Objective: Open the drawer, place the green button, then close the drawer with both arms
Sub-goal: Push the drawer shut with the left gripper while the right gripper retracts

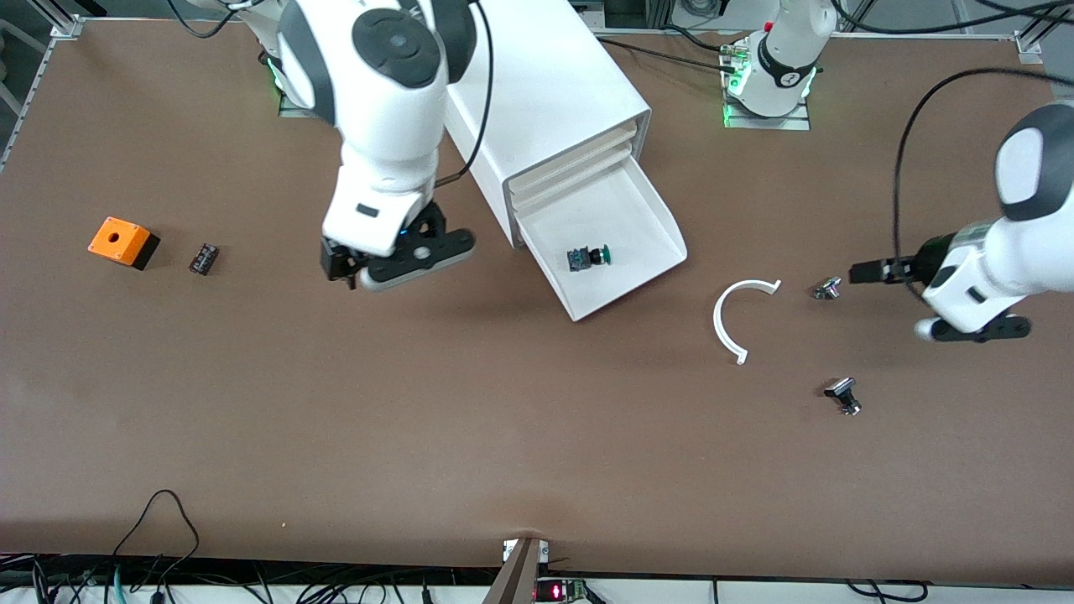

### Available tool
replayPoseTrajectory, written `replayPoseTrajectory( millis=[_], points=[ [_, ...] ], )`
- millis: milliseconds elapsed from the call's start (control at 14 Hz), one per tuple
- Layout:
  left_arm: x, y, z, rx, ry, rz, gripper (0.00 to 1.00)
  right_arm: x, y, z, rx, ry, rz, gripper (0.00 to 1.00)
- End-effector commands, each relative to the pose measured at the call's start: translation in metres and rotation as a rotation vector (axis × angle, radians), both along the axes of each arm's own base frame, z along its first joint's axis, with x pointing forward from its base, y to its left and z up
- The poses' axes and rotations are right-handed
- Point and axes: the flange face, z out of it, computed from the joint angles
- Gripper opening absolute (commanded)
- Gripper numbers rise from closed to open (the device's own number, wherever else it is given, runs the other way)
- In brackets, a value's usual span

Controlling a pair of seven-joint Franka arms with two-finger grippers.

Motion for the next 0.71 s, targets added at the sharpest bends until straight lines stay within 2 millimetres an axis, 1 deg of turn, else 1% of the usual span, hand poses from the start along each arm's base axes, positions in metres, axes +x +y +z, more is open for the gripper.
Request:
replayPoseTrajectory(
  millis=[0, 143, 214, 357, 500, 571, 643],
  points=[
    [0.015, -0.047, -0.045, -0.005, -0.021, 0.061, 1.0, 0.02, -0.049, 0.002, 0.104, 0.036, -0.219, 1.0],
    [0.017, -0.075, -0.083, -0.006, -0.048, 0.165, 1.0, 0.044, -0.101, 0.001, 0.191, 0.075, -0.334, 1.0],
    [0.016, -0.087, -0.099, -0.037, -0.05, 0.219, 1.0, 0.054, -0.129, 0.002, 0.195, 0.081, -0.366, 1.0],
    [0.011, -0.123, -0.133, -0.073, -0.091, 0.25, 1.0, 0.056, -0.16, 0.022, 0.206, 0.055, -0.409, 1.0],
    [-0.004, -0.146, -0.161, -0.081, -0.141, 0.275, 1.0, 0.052, -0.169, 0.021, 0.175, 0.093, -0.444, 1.0],
    [-0.01, -0.156, -0.173, -0.1, -0.163, 0.296, 1.0, 0.048, -0.177, 0.021, 0.152, 0.117, -0.468, 1.0],
    [-0.014, -0.161, -0.186, -0.104, -0.181, 0.301, 1.0, 0.048, -0.188, 0.023, 0.144, 0.125, -0.491, 1.0]
  ],
)
